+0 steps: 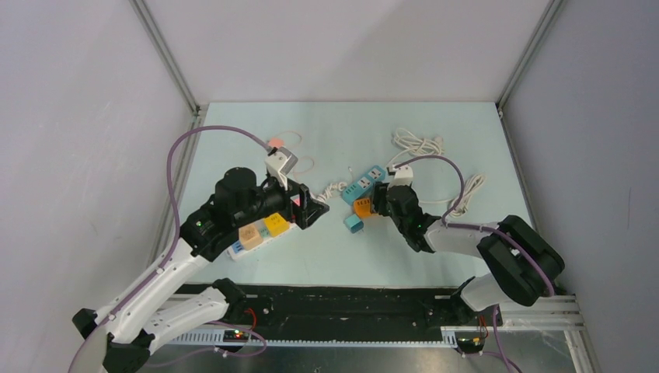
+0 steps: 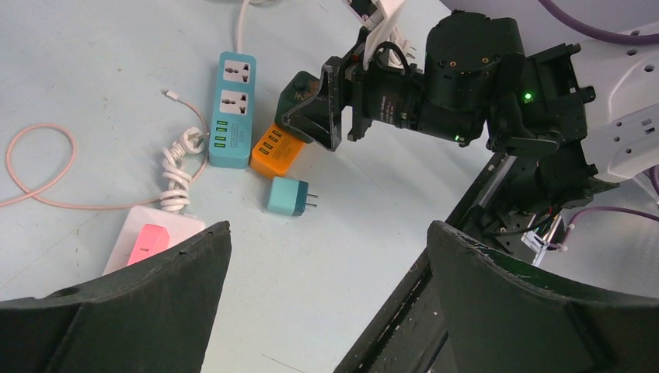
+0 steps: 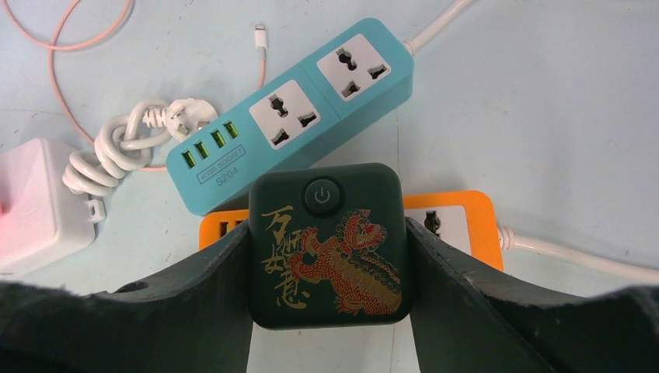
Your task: Insert the plug
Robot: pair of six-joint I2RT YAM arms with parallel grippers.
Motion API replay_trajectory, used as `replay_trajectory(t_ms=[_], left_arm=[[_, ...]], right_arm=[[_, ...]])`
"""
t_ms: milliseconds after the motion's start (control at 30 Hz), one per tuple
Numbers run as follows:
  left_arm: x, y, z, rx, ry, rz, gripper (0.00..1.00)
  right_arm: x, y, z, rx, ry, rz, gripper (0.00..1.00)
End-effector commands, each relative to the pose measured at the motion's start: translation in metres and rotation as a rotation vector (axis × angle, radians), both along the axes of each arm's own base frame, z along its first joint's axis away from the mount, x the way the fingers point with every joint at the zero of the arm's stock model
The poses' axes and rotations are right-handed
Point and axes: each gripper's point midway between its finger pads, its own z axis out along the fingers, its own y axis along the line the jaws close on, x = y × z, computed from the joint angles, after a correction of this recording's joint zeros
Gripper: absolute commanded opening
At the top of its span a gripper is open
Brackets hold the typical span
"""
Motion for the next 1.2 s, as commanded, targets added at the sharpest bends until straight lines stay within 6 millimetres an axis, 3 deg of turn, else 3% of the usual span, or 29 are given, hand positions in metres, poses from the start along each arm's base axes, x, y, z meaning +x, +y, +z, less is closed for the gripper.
replay_trajectory(t_ms=[0,300,667,900,1167], left_arm=[[0.006,0.001,0.015,-0.027,-0.041,0.021,1.00],[0.003,0.002,0.014,-0.034,-0.037,0.020,1.00],[-0.001,0.002,0.019,-0.049,-0.041,-0.001,1.00],[0.000,0.003,0.021,-0.048,-0.045,0.007,1.00],[-0.001,0.008,0.022,-0.056,-0.053,0.024,1.00]], right_arm=[[-0.067,-0.027,-0.094,-0.168,0.365,0.008,0.00],[-0.073,-0.026,-0.120,-0.291,0.428,-0.041,0.00],[-0.100,-0.033,-0.167,-0.353,0.490,-0.089,0.00],[-0.108,-0.048,-0.172,-0.450,0.500,-0.118,0.00],[-0.110,-0.044,-0.169,-0.543,0.515,-0.133,0.00]])
